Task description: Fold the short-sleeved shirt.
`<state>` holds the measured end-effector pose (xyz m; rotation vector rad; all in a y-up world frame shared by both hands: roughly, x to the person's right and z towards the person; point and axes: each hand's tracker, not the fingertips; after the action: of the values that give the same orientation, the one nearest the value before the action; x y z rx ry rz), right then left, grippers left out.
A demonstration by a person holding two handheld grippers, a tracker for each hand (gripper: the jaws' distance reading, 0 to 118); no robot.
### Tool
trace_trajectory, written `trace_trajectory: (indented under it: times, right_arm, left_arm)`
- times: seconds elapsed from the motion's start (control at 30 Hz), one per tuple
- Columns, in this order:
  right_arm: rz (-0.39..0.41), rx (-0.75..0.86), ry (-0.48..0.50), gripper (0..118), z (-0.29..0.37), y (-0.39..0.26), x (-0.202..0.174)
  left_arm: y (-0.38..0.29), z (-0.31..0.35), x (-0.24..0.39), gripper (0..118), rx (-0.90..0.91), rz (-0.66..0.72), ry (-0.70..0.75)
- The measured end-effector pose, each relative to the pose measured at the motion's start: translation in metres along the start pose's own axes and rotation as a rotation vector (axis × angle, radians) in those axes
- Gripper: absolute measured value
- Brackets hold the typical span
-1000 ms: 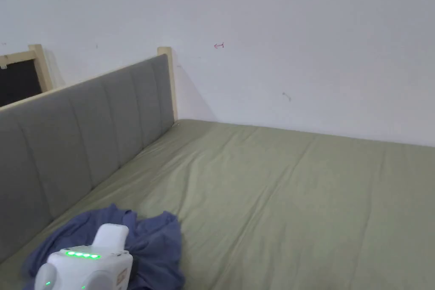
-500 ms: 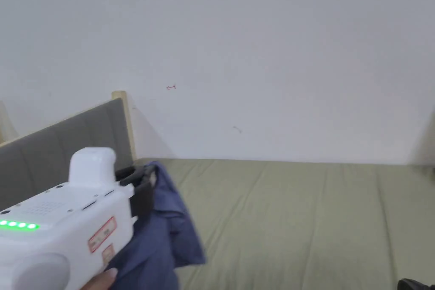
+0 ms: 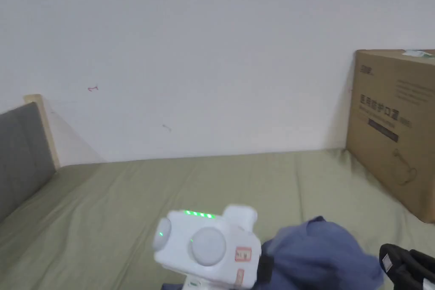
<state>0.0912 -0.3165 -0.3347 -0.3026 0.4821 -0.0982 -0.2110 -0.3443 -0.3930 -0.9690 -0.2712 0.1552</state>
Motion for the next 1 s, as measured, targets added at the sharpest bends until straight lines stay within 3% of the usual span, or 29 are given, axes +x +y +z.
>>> trace_trajectory:
  times: [0.13,0.3,0.33,0.4,0.43,0.6,0.77,0.83,0.9,0.93,0.97,1.0]
  right_arm:
    - [-0.049,-0.097,-0.019,0,-0.008,-0.024,0.017]
    - [-0.050,-0.162,-0.025,0,-0.015,-0.042,0.025]
    - [-0.050,-0.167,-0.024,0,-0.016,-0.043,0.025]
    - [-0.050,-0.172,-0.023,0,-0.017,-0.044,0.023]
    - [-0.051,-0.170,-0.022,0,-0.017,-0.043,0.022]
    - [-0.046,-0.126,-0.001,0,-0.012,-0.030,0.011]
    - [-0.015,-0.032,0.022,0,-0.003,-0.013,-0.002]
    - [-0.003,0.037,0.034,0,-0.001,-0.010,-0.008]
    - [0.012,0.098,0.032,0,0.001,-0.010,-0.014]
    - [0.015,0.128,0.027,0,0.003,-0.010,-0.017]
    - [0.015,0.150,0.018,0,0.004,-0.012,-0.020]
    - [0.014,0.159,0.013,0,0.005,-0.013,-0.022]
  left_arm:
    - [-0.052,-0.089,-0.020,3,-0.284,0.204,-0.082]
    - [-0.069,-0.092,-0.028,8,-0.221,0.278,-0.074]
    - [-0.067,-0.087,-0.031,19,-0.194,0.312,-0.080]
    - [-0.063,-0.071,-0.035,99,-0.152,0.354,-0.078]
    - [-0.061,-0.064,-0.037,118,-0.151,0.348,-0.073]
    - [-0.059,-0.006,-0.047,112,0.075,0.283,-0.026]
    - [-0.090,0.078,-0.041,112,0.581,0.231,0.149]
    - [-0.109,0.103,-0.034,105,0.748,0.213,0.213]
    - [-0.130,0.113,-0.031,73,0.859,0.189,0.305]
    - [-0.135,0.117,-0.026,43,0.880,0.178,0.353]
    - [-0.141,0.117,-0.023,0,0.877,0.165,0.407]
    - [-0.145,0.116,-0.021,0,0.851,0.158,0.461]
